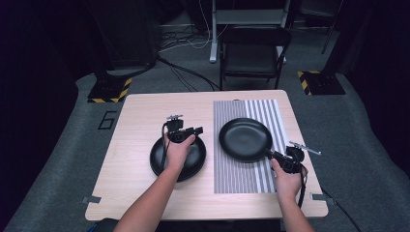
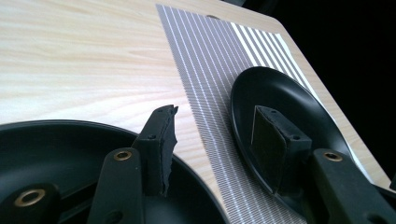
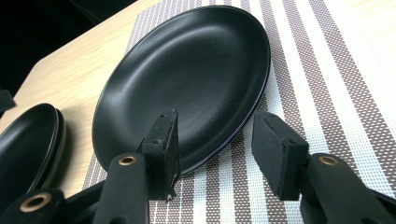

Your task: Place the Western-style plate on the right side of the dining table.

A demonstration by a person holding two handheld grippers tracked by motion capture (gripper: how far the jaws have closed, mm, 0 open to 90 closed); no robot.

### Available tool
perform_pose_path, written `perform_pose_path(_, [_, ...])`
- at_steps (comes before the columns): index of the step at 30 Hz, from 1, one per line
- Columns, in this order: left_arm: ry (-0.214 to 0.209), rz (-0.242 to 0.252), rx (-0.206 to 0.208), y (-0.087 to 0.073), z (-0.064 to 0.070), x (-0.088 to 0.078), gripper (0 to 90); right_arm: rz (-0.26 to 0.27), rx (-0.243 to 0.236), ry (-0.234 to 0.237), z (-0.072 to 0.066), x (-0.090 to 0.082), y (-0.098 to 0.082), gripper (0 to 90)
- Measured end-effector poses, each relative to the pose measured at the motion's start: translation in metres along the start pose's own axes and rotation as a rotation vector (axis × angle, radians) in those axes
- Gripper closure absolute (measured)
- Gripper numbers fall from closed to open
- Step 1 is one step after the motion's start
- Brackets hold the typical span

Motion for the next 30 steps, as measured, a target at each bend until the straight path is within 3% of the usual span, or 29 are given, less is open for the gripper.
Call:
perform_pose_path(3, [-0.004,0.009,0.022,-0.001,-0.008,-0.015,49.6,-0.006,-0.031,0.011,-0.002,-0.002,-0.001,50.5])
perform_pose_path(12, [0.000,0.005,0.022,-0.012,-0.028,-0.038,49.5,-0.007,-0.063,0.036,-0.008,-0.011,-0.005,50.4])
perform_pose_path(15, [0.004,-0.007,0.045,-0.021,-0.039,-0.050,49.4,-0.016,-0.082,0.042,-0.010,-0.015,-0.009,50.2])
perform_pose_path(18, [0.010,-0.008,0.044,-0.025,-0.047,-0.057,49.4,-0.022,-0.102,0.046,-0.010,-0.017,-0.011,50.2])
perform_pose_path(22, [0.021,-0.010,0.028,-0.033,-0.059,-0.068,49.2,-0.039,-0.105,0.053,-0.010,-0.021,-0.015,50.1])
perform_pose_path(30, [0.046,-0.016,0.050,-0.044,-0.078,-0.095,49.0,-0.067,-0.120,0.068,-0.007,-0.027,-0.018,49.7])
Point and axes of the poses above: each handheld gripper's, and its own axes: x roughly forward along the jaws, y roughly out of its top, z roughly to its right, the point moved 8 cm from there along x, roughly forward along the jaws, and after that the axes turned 14 degrees about x, right-handed, at the moved point
